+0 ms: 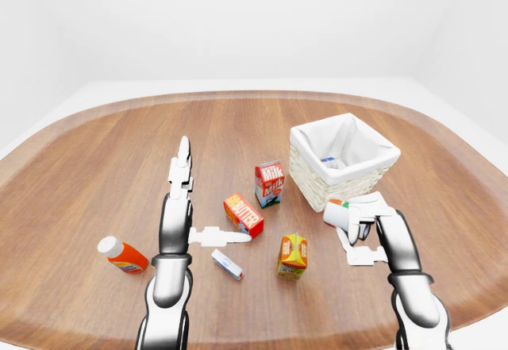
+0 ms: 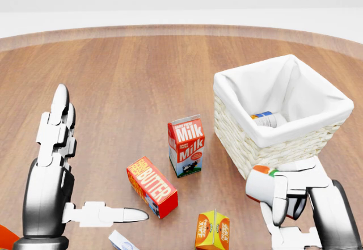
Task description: Pick up the alphabet soup and the tomato sauce, and put them in the basket.
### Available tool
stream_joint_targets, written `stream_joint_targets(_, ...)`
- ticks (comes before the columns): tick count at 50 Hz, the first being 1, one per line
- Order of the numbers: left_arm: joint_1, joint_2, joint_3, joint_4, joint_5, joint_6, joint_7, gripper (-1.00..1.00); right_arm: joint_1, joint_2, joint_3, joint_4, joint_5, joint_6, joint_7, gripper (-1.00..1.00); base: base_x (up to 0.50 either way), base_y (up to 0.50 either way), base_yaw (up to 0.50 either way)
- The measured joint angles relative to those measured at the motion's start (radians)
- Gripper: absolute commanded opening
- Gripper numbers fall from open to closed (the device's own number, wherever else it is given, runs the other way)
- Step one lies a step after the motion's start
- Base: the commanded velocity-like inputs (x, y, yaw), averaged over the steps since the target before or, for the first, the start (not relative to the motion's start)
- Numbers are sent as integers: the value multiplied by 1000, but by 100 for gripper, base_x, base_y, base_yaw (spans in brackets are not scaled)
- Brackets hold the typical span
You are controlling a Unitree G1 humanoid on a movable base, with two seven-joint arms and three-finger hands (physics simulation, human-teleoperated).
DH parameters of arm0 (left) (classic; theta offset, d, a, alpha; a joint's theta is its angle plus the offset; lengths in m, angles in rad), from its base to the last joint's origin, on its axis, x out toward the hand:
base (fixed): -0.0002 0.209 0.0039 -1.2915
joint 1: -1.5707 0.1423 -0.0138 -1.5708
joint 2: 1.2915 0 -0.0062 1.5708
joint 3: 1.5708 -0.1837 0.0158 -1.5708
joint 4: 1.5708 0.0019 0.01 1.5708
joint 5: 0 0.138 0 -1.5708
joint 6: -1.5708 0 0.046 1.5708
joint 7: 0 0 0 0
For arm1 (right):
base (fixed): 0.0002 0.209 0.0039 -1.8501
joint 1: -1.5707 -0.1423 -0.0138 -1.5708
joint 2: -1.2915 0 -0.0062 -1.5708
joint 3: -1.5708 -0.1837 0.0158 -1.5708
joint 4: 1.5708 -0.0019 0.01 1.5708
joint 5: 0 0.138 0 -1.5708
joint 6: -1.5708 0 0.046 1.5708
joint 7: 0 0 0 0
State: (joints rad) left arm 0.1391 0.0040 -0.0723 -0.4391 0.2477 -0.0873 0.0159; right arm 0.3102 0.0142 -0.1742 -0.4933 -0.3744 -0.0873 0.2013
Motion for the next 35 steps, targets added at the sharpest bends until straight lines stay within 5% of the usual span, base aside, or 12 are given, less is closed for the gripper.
stream_joint_targets(35,1,0,-1,-7,-1,0,-2,100,-378,-153,-16,315,-85,0,-171,-100,0,0,0)
